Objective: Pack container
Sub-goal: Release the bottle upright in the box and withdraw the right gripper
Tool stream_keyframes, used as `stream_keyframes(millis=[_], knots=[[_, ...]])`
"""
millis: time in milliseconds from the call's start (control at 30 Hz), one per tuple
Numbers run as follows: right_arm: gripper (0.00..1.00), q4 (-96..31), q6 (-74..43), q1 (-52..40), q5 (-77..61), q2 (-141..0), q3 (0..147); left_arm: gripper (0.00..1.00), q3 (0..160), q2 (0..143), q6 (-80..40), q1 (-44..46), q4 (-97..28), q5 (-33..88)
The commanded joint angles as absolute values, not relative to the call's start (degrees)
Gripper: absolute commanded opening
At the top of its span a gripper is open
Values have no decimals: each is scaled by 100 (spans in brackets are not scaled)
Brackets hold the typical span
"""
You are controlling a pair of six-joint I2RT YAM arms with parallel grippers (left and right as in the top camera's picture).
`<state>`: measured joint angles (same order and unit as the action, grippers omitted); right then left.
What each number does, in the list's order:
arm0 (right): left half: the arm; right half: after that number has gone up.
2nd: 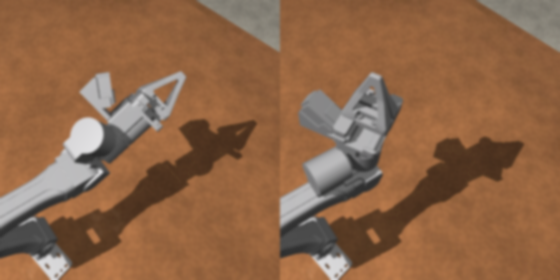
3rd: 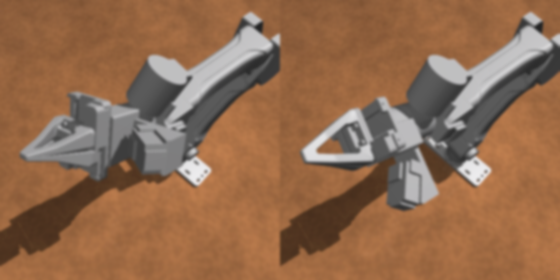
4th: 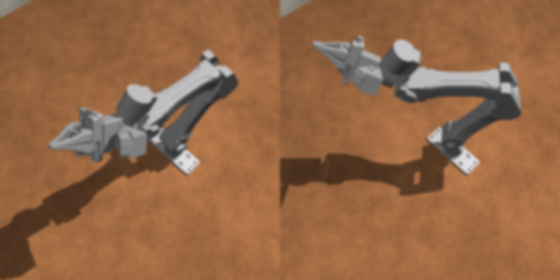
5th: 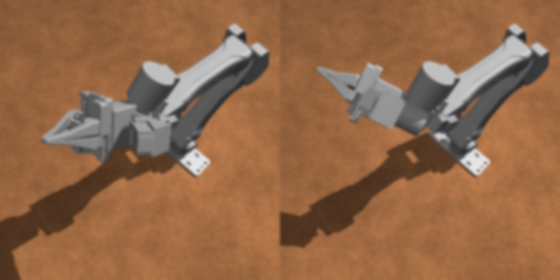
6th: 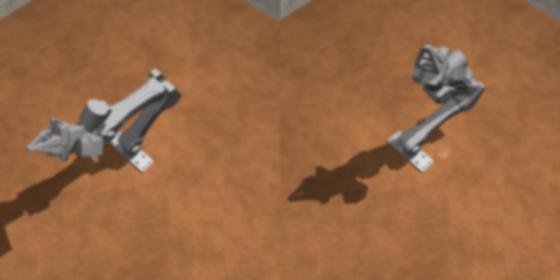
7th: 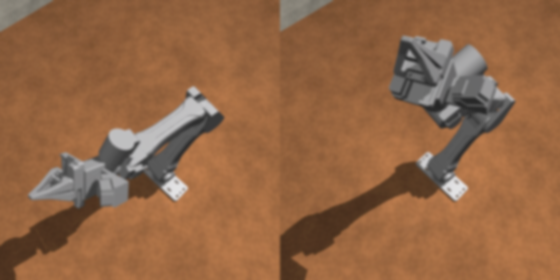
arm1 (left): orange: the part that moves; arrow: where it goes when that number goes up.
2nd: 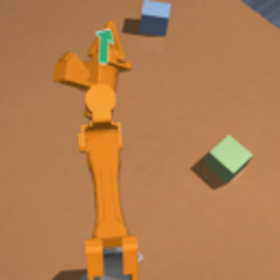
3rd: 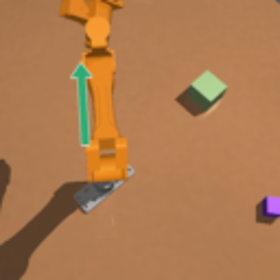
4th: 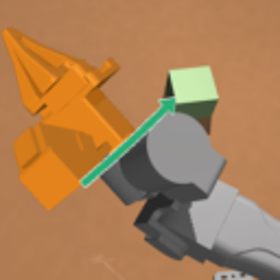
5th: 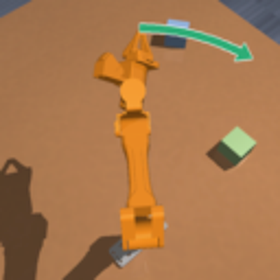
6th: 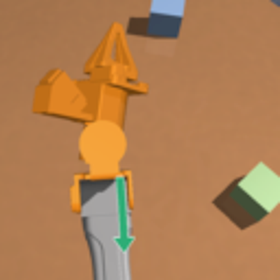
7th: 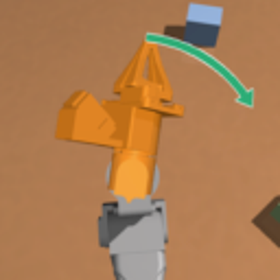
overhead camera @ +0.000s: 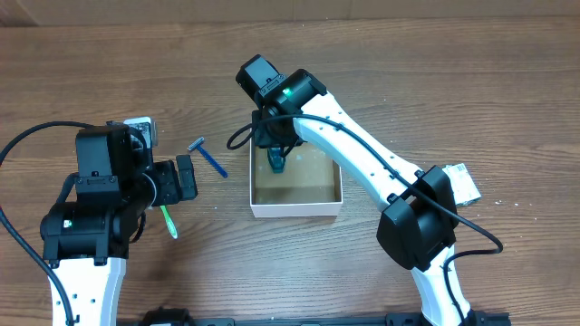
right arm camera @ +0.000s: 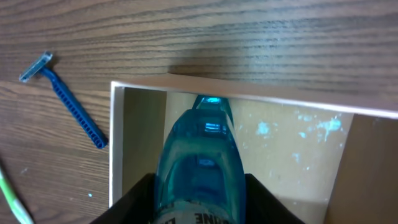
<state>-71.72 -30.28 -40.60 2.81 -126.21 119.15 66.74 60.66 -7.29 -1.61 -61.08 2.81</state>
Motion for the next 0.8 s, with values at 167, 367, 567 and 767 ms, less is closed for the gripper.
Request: stream_keyframes(millis=[167, 367, 567, 767], knots=[[72, -7203, -2956, -4086, 379, -12523, 12009, 100, 6807, 6075, -642, -148, -6084, 279], [75, -7358, -2580, -4088, 469, -12110, 12486, 100, 6807, 6075, -642, -148, -6084, 279], [95, -7964, -2265, -4036, 1114, -11299, 13681, 100, 6807, 6075, -642, -148, -6071, 237], [100, -9028, -3280, -2305, 1660, -10418, 13823, 100, 6807, 6075, -642, -148, -6080, 237]])
